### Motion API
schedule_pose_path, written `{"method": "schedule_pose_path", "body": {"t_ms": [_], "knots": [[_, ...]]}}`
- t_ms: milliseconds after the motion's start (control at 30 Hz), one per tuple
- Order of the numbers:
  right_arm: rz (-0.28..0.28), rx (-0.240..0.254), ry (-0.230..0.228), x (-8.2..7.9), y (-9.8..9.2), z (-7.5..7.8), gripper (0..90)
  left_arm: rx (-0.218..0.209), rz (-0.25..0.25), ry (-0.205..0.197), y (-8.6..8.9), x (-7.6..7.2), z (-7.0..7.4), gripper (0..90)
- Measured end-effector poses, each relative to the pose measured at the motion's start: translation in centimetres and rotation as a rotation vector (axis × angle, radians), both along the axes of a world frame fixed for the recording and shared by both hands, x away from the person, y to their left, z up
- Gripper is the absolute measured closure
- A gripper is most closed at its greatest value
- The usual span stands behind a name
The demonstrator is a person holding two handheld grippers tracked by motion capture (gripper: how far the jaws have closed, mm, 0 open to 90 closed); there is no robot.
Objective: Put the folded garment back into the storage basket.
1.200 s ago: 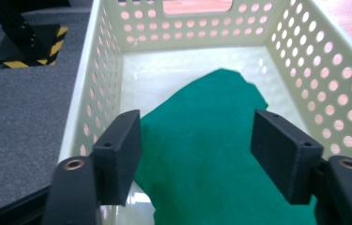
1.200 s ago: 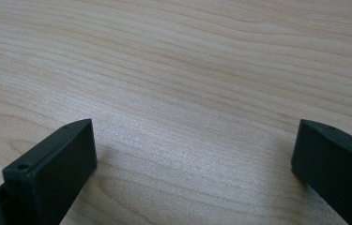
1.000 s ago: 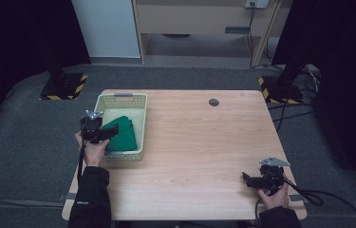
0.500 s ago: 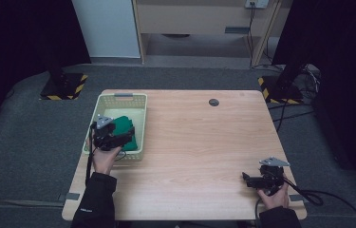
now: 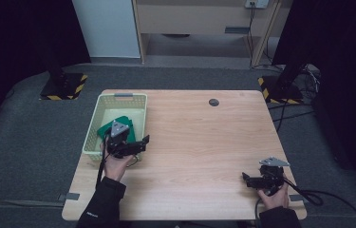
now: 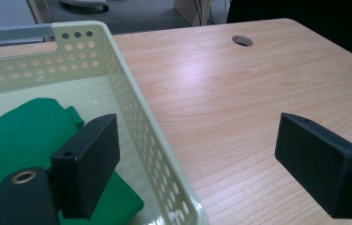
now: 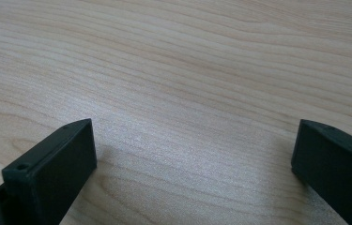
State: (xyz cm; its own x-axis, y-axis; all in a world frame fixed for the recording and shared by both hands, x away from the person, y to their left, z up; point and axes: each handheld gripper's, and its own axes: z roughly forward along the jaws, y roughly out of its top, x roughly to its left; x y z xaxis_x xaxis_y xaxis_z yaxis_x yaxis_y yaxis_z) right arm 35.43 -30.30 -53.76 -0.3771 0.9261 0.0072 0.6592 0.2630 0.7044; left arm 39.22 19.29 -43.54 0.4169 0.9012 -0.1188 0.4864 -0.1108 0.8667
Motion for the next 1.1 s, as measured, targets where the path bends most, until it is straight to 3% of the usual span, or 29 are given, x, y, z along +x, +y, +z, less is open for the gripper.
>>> {"method": "schedule_pose_path", "body": {"t_ms": [367, 700, 1100], "knots": [[0.001, 0.000, 0.000, 0.0, 0.0, 0.0, 0.3, 0.014, -0.052, -0.019, -1.8, -1.7, -0.5, 11.5], [0.002, 0.001, 0.001, 0.0, 0.0, 0.0, 0.3, 0.023, -0.145, -0.037, -4.1, -3.6, -0.5, 10.8], [0.003, 0.001, 0.001, 0.0, 0.0, 0.0, 0.3, 0.069, -0.191, 0.000, -6.0, -4.4, -1.9, 7.8]]}}
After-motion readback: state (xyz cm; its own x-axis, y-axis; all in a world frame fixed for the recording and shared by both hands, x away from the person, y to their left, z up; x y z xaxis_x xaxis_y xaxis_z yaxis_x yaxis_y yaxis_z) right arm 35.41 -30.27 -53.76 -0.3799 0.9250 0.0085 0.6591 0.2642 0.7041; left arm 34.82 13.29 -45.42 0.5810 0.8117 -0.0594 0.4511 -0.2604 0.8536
